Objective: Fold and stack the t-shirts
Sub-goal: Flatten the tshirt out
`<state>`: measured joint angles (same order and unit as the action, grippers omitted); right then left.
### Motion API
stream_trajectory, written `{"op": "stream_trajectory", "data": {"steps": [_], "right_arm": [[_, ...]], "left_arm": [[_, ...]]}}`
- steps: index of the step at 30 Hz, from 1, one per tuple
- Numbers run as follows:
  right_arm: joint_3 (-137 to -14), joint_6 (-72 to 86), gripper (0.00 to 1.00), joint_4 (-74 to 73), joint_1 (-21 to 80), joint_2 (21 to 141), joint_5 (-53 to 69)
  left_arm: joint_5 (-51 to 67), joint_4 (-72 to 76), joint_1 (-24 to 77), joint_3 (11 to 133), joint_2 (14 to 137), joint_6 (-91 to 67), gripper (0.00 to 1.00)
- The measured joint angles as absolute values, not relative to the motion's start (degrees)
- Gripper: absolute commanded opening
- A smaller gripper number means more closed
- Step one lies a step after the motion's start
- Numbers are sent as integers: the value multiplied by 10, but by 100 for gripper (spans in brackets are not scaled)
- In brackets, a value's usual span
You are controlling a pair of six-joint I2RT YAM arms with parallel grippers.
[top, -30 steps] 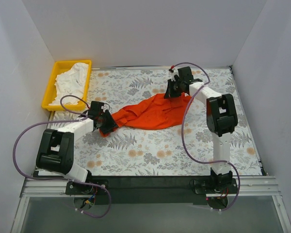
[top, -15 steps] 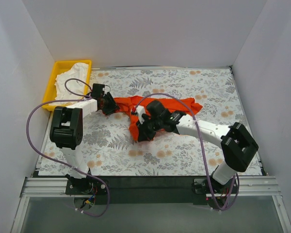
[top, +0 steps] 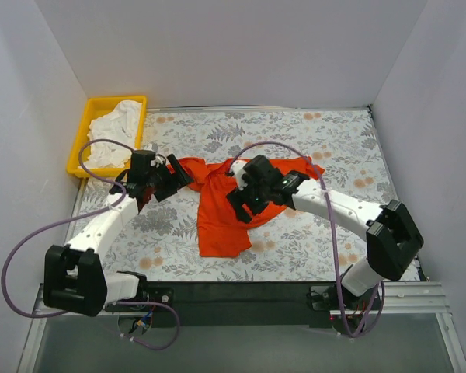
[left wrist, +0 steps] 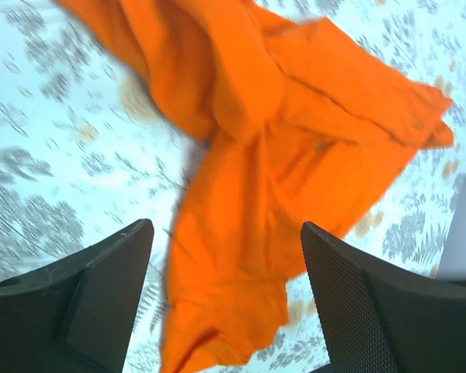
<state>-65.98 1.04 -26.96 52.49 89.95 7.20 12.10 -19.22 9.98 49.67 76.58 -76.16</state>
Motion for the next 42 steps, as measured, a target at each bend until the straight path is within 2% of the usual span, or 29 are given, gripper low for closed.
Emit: {"op": "stream_trajectory", "data": {"steps": [6, 10, 16, 23, 26, 29, 32, 33, 34, 42], "right_arm": [[-658, 25, 65, -271, 361, 872, -21], [-658, 54, 65, -270, 258, 873, -62], [-656, 79, 64, -261, 167, 881, -79], [-628, 91, 63, -235, 150, 895, -62], [-616, 93, 63, -229, 150, 895, -52], [-605, 97, 64, -221, 150, 895, -45], [-591, 100, 64, -217, 149, 894, -43], [-587, 100, 63, -216, 149, 892, -43], [-582, 101, 64, -216, 147, 889, -43], [-571, 103, 64, -213, 132, 845, -43]], "left_arm": [[105, -240, 209, 412, 644, -801, 63], [94, -279, 256, 366, 634, -828, 58], [74, -313, 309, 343, 653, -860, 53], [33, -306, 360, 343, 697, -884, 46], [11, -294, 368, 347, 734, -890, 37], [-3, -276, 371, 359, 760, -891, 34], [-17, -257, 373, 371, 783, -894, 21], [-22, -251, 373, 374, 790, -894, 7], [-28, -244, 373, 378, 798, -896, 2], [-79, -214, 333, 461, 888, -822, 0]]}}
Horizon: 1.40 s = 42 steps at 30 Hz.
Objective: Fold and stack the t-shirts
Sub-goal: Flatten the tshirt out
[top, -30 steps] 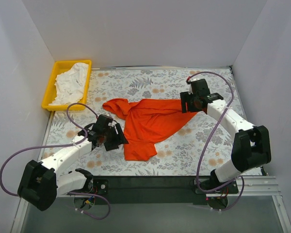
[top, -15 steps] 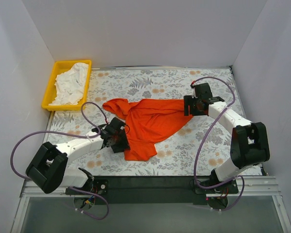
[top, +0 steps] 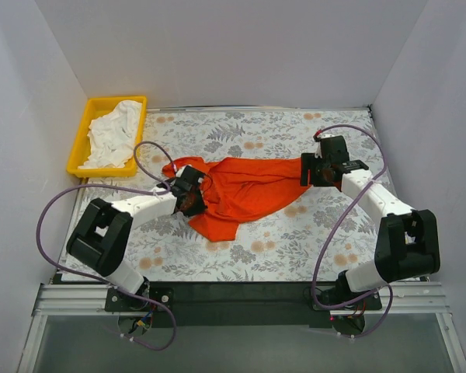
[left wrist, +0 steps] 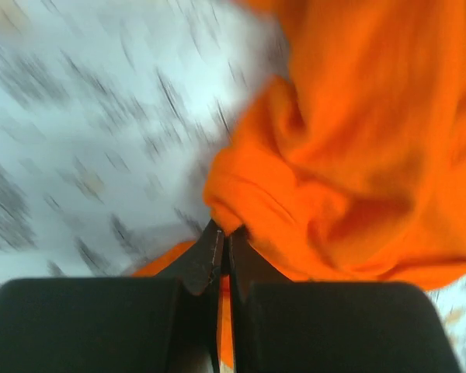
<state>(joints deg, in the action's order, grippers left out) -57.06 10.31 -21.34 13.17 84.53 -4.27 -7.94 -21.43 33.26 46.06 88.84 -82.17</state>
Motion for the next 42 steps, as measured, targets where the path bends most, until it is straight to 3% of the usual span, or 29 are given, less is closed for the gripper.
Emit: {"op": "stream_trajectory", "data": {"steps": [1, 4, 5, 9, 12, 18, 28, 36, 42], "right_arm": [[-570, 103, 64, -212, 131, 839, -43], [-567, 103, 63, -209, 127, 826, -43], [-566, 103, 64, -208, 127, 824, -40], [-562, 104, 64, -208, 127, 821, -25], [-554, 105, 64, -208, 127, 814, -11], [-542, 109, 64, -208, 127, 792, 18], [-534, 116, 64, -208, 127, 788, 41], [-511, 119, 64, -205, 127, 776, 50], [-507, 119, 64, -204, 127, 771, 53]], "left_arm": [[-85, -212, 316, 473, 898, -810, 0], [-101, -196, 248, 506, 919, -775, 13], [-105, -192, 232, 513, 920, -767, 30], [-116, -179, 197, 528, 911, -747, 55], [-109, -185, 201, 508, 869, -758, 62], [-97, -208, 207, 435, 760, -793, 63], [-102, -215, 233, 429, 833, -810, 59], [-142, -237, 246, 418, 830, -826, 32], [-171, -276, 246, 386, 787, -849, 31]]}}
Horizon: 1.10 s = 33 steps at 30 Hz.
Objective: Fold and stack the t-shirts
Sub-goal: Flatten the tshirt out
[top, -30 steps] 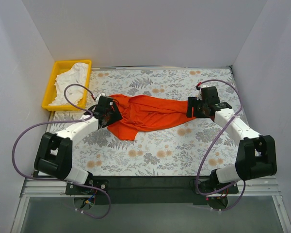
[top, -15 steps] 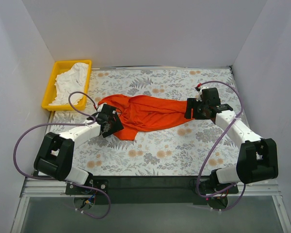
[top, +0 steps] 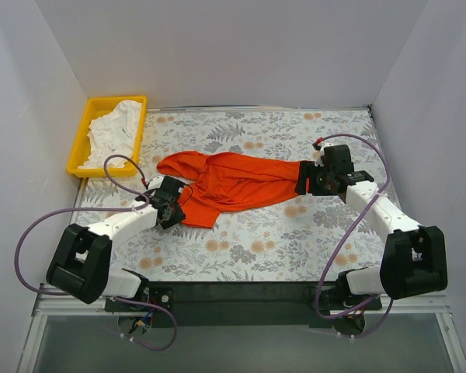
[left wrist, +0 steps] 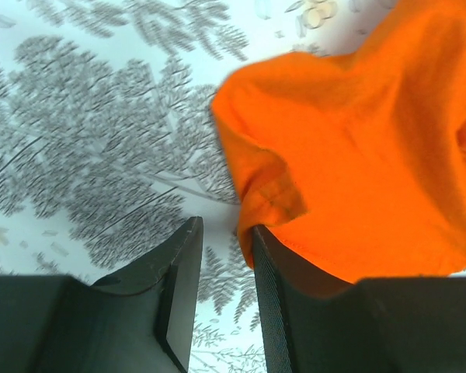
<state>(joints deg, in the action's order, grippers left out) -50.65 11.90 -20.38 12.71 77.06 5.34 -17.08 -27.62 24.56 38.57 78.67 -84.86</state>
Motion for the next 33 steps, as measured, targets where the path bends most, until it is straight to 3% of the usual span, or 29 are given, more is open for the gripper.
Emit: {"op": "stream_trajectory", "data": {"steps": [10, 11, 12, 15, 33], "right_arm": [[-507, 119, 64, -204, 127, 752, 58], [-507, 119, 64, -204, 127, 751, 58], [-507, 119, 64, -204, 127, 750, 59], [-507, 119, 64, -204, 127, 749, 61], [-507, 118, 64, -204, 127, 746, 64]], "left_arm": [[-191, -366, 218, 336, 645, -917, 34], [-190, -373, 215, 330, 631, -925, 38], [-187, -377, 214, 325, 621, -929, 49], [-173, -380, 211, 322, 613, -935, 63], [-156, -312, 188, 396, 792, -798, 67]]}}
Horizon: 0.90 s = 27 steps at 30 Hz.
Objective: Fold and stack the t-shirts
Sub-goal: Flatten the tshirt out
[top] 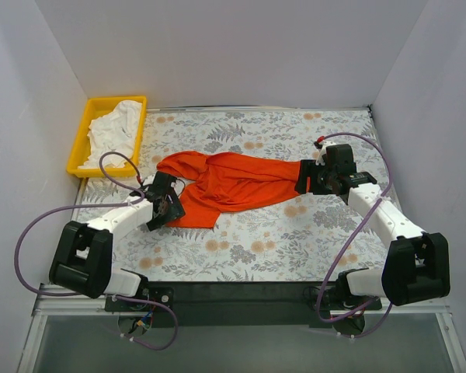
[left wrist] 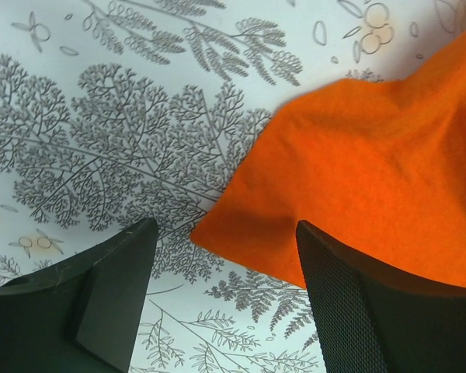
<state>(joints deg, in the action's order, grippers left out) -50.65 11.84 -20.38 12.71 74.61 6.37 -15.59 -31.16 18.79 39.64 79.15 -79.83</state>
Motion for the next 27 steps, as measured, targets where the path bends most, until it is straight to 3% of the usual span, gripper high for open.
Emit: {"op": "stream_trajectory", "data": {"steps": [5, 9, 17, 27], "right_arm": [[-507, 119, 64, -204, 127, 746, 62], [-507, 119, 65, -204, 127, 746, 55], [-516, 123, 65, -206, 126, 791, -10], [-566, 140, 60, -198, 67, 881, -57]], "left_arm": [[-148, -312, 187, 417, 818, -768, 65], [-140, -314, 185, 435, 842, -748, 54], [-118, -299, 178, 451, 864, -730, 0], [-58, -295, 178, 446, 854, -741, 0]]}}
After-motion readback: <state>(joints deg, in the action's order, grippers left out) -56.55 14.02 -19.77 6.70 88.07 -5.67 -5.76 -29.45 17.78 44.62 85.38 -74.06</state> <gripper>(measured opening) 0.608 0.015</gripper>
